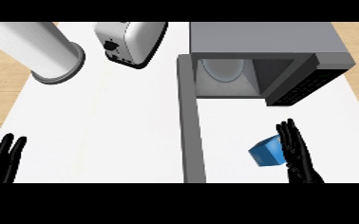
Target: Pick up the milk, place it into the microwave and close the microwave
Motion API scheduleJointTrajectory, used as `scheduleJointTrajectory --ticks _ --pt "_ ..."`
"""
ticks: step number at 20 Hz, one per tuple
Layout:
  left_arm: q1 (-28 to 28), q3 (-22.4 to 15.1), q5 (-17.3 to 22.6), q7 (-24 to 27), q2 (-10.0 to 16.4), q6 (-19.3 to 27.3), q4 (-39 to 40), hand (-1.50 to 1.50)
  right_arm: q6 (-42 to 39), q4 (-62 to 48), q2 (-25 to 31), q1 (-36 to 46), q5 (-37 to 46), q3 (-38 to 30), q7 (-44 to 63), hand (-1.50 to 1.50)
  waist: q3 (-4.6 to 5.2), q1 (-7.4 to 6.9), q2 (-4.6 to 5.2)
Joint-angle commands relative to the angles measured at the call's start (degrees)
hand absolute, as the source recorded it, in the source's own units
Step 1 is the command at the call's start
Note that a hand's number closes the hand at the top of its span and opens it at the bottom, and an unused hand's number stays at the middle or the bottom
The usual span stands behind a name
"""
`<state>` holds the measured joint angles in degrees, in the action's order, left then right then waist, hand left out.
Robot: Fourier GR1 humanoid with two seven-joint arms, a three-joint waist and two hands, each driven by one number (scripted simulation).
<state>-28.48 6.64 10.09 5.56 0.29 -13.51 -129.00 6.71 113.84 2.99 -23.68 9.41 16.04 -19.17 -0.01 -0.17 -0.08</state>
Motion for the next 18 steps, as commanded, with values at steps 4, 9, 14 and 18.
scheduleJointTrajectory --ticks 4,9,14,18 --pt "-2.3 1.0 2.4 -2.5 -0.1 -0.9 -4.2 -1.5 1.6 -8.3 0.6 4.1 -1.1 -6.7 -3.7 -1.5 0.0 -0.08 0.01" --pt "0.0 2.7 1.0 1.7 -0.3 -2.0 1.4 -1.5 -0.2 -15.8 2.8 6.8 -3.2 -12.0 -8.5 -1.5 0.0 0.0 0.05" --pt "-5.0 -4.6 -3.1 5.4 -0.3 1.1 1.1 -1.5 -4.5 -22.5 6.2 8.0 -6.7 -16.9 -11.9 -1.5 -0.01 -0.14 0.03" --pt "-4.8 -2.9 -1.1 0.7 -0.3 0.9 -4.8 -1.5 -5.0 -23.6 6.0 8.6 -4.6 -15.9 -11.5 -1.5 -0.01 -0.15 0.02"
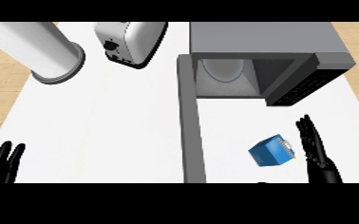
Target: Pick up the milk, place it into the microwave and close the microwave
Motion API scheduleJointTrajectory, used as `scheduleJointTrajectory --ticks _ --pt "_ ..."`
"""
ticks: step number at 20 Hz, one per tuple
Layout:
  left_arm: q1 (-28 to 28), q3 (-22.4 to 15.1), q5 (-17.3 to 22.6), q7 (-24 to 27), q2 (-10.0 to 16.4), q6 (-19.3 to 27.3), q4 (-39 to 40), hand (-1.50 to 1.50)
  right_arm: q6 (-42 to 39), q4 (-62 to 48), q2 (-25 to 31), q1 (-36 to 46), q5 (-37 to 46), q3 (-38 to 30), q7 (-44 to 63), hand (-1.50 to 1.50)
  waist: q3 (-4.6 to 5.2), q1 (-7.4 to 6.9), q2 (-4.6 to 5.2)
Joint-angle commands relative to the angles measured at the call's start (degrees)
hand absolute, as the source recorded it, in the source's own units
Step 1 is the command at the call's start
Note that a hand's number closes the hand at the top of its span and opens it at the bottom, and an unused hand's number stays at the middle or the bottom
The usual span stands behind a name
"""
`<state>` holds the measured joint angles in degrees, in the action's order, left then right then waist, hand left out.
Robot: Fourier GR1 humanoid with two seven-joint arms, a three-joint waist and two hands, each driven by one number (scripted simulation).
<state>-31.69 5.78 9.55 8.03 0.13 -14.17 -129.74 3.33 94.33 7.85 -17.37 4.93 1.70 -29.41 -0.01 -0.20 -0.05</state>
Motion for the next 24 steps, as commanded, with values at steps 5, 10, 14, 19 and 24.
scheduleJointTrajectory --ticks 5,10,14,19,24 --pt "-0.6 1.0 0.9 -2.2 0.0 0.3 -2.6 -1.5 -3.8 -17.6 2.5 6.2 -0.4 -4.7 -7.8 -1.5 -0.04 -0.21 0.07" --pt "-3.1 1.7 2.5 0.8 0.4 -2.2 -1.8 -1.5 -2.6 -17.8 1.3 6.1 1.6 -4.3 -8.4 -1.5 0.0 -0.11 -0.01" --pt "-6.4 -4.6 -2.0 6.1 -0.1 0.7 0.4 -1.5 0.4 -29.9 -0.5 13.8 3.1 -5.9 -11.8 -1.5 -0.02 -0.5 0.02" --pt "-2.2 3.6 2.7 3.5 0.7 -2.9 2.5 -1.5 -6.6 -39.3 3.7 17.2 1.4 -8.0 -16.6 -1.5 -0.02 -0.33 0.07" --pt "1.4 1.8 -0.7 2.7 0.0 -1.3 5.0 -1.5 -9.3 -44.0 3.9 18.3 1.2 -8.1 -18.0 -1.5 -0.01 -0.08 0.07"
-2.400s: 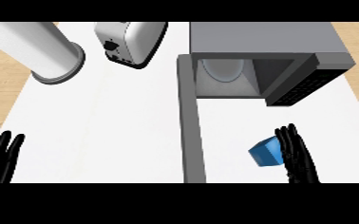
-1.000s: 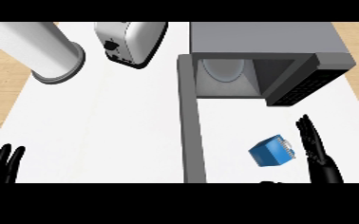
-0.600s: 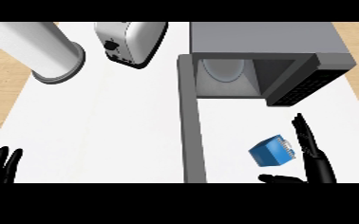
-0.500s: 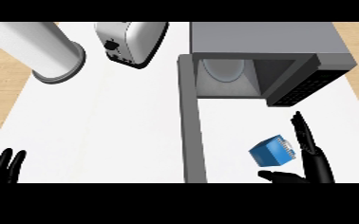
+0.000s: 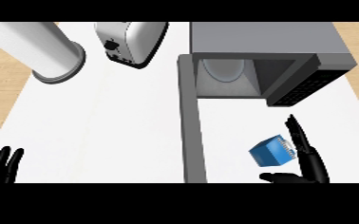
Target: Pick up the milk, place it into the microwave and close the microwave
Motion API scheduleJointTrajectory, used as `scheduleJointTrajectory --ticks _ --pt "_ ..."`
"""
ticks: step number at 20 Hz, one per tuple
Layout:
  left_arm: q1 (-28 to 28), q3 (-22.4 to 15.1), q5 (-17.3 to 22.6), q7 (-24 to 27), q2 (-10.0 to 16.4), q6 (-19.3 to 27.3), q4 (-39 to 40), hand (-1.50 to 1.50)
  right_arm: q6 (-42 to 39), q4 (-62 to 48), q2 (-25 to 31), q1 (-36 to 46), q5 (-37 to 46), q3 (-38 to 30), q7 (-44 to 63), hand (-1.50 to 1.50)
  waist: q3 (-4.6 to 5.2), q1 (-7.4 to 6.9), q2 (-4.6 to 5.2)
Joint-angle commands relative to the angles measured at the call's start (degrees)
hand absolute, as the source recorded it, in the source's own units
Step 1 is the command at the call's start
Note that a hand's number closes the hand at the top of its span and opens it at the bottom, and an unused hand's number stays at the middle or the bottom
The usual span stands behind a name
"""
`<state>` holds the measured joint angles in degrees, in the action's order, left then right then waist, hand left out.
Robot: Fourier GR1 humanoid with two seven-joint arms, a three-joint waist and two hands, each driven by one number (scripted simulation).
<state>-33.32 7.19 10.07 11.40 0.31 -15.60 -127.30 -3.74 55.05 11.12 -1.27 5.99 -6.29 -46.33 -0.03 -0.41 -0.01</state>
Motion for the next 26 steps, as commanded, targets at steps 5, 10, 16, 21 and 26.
scheduleJointTrajectory --ticks 5,10,16,21,26 --pt "-2.1 -2.1 -1.6 3.2 -0.3 1.3 0.1 -1.5 -4.6 -13.7 1.2 6.6 -1.6 -2.8 -5.9 -1.5 -0.01 -0.17 0.01" --pt "-1.4 -1.4 -0.6 1.7 -0.3 0.2 0.0 -1.5 -1.1 -16.1 -0.5 11.9 -1.0 -3.2 -6.1 -1.5 0.0 -0.2 0.01" --pt "3.0 0.6 -0.9 0.3 -0.3 0.1 2.8 -1.5 -9.0 -16.4 -1.8 8.5 -4.9 -3.4 -10.6 1.5 0.01 0.18 0.01" --pt "-1.7 2.7 4.0 0.0 1.3 -1.6 -1.5 -1.5 -12.7 -19.8 -2.7 10.2 -6.7 -3.7 -13.5 1.5 -0.02 -0.25 -0.01" --pt "-0.1 2.7 2.6 0.9 0.7 -2.1 1.5 -1.5 -15.6 -11.8 -2.8 8.1 -9.8 -2.3 -7.4 1.5 0.04 0.23 -0.11"
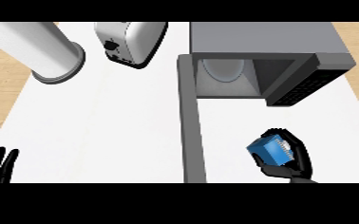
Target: Pick up the milk, place it into the microwave and close the microwave
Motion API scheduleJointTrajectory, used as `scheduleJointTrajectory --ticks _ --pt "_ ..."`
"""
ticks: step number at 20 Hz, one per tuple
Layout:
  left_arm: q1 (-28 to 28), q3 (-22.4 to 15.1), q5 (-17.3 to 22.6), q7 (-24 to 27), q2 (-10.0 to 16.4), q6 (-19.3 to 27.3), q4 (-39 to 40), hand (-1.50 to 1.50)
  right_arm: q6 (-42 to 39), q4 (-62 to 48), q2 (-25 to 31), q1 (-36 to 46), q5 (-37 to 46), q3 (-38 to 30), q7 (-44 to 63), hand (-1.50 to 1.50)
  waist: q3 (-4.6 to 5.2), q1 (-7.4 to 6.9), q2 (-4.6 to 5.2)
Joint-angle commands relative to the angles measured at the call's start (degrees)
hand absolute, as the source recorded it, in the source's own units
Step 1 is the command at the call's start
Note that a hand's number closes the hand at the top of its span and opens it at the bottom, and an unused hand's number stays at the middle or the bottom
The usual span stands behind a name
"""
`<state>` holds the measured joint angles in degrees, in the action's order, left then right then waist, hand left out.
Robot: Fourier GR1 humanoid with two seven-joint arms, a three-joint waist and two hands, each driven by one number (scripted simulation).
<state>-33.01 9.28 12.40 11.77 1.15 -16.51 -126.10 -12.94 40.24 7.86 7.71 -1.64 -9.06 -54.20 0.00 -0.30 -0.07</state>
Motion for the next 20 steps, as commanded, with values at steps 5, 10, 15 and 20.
scheduleJointTrajectory --ticks 5,10,15,20 --pt "-0.8 0.0 -0.3 0.0 -0.5 -1.1 0.2 -1.5 -10.2 1.8 0.9 2.7 -4.9 0.7 2.6 1.5 -0.03 -0.24 0.05" --pt "-3.2 -3.1 -2.0 0.7 -1.1 0.8 -2.3 -1.5 -6.3 1.1 -1.8 7.3 -7.3 -0.2 5.8 1.5 -0.02 -0.3 0.03" --pt "-5.1 2.5 1.5 4.1 -0.4 -4.1 0.2 -1.5 -6.0 11.9 -1.1 3.4 -6.4 3.2 10.3 1.5 0.03 -0.04 -0.09" --pt "-3.5 4.7 4.5 0.2 0.7 -3.5 -1.8 -1.5 -2.2 29.2 -4.9 -4.8 -5.4 8.9 19.8 1.5 0.06 0.44 -0.16"
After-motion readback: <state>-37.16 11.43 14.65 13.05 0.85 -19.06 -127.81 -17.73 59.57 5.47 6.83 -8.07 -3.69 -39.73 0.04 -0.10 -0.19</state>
